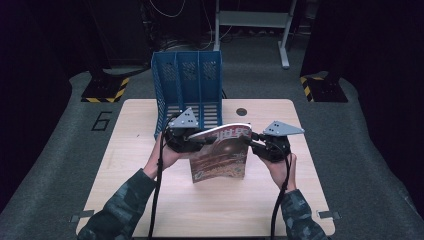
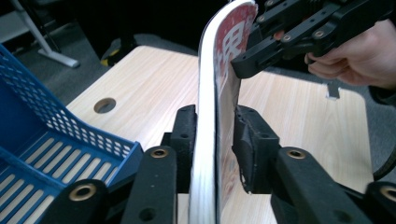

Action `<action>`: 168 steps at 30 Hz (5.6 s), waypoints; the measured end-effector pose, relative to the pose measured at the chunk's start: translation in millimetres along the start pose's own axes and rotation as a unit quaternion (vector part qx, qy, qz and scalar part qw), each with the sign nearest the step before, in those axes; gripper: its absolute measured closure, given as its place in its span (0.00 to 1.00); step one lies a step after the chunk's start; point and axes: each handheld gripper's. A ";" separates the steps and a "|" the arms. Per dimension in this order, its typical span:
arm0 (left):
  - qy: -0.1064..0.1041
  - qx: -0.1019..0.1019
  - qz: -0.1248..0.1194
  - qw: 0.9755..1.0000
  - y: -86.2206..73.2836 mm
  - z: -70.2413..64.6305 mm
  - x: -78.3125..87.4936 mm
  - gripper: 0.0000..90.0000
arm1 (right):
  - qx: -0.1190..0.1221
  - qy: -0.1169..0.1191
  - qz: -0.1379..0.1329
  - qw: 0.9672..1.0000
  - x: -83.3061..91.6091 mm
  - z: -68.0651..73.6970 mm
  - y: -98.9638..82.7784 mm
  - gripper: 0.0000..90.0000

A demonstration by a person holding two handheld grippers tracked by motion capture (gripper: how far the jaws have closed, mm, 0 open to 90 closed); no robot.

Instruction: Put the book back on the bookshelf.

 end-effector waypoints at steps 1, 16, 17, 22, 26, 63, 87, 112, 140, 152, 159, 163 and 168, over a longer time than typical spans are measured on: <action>-0.001 0.000 0.004 1.000 0.8 0.2 0.1 0.85 | -0.001 -0.001 0.000 1.000 0.0 -0.3 -0.2 0.78; -0.014 -0.003 0.019 1.000 4.6 -0.6 -0.3 0.92 | -0.039 -0.019 0.017 0.999 4.4 -19.5 -35.7 0.41; -0.013 -0.003 0.020 1.000 4.8 -1.0 -0.1 0.92 | -0.043 -0.025 0.023 0.998 4.0 -22.0 -42.0 0.36; -0.015 -0.006 0.020 1.000 6.0 -3.7 -1.0 0.93 | -0.077 -0.062 0.084 0.992 -11.1 -32.1 -79.1 0.17; -0.020 -0.005 0.019 1.000 7.6 -5.5 -1.0 0.93 | -0.089 -0.083 0.137 0.983 -29.9 -37.1 -110.5 0.14; -0.010 -0.016 0.048 0.999 13.7 -16.4 33.8 0.93 | -0.090 -0.168 0.193 0.963 -62.4 -48.3 -160.4 0.02; 0.028 -0.007 0.045 0.999 4.3 -14.8 68.5 0.93 | -0.091 -0.169 0.191 0.963 -62.5 -48.2 -160.3 0.04; 0.073 0.014 0.042 0.996 -5.1 -3.1 113.3 0.93 | -0.092 -0.170 0.191 0.963 -62.4 -48.2 -160.3 0.04; 0.118 0.021 0.026 0.992 5.0 9.2 151.4 0.93 | -0.092 -0.170 0.190 0.962 -62.4 -48.3 -160.3 0.05; 0.138 0.022 0.018 0.990 15.8 19.0 163.2 0.93 | -0.091 -0.171 0.191 0.962 -62.4 -48.3 -160.3 0.05; 0.148 0.025 0.016 0.988 19.7 24.5 169.6 0.93 | -0.091 -0.170 0.190 0.963 -62.5 -48.4 -160.3 0.05; 0.159 0.030 0.011 0.987 23.1 26.7 173.3 0.93 | -0.091 -0.170 0.191 0.962 -62.4 -48.3 -160.2 0.05; 0.171 0.033 0.005 0.985 26.9 33.7 179.5 0.93 | -0.091 -0.170 0.190 0.962 -62.4 -48.3 -160.3 0.05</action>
Point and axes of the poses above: each handheld gripper's, and its own axes: x roughly backward along the jaws, y roughly out of its top, z roughly to its left, and after that the axes turned 10 degrees about -y, right-handed
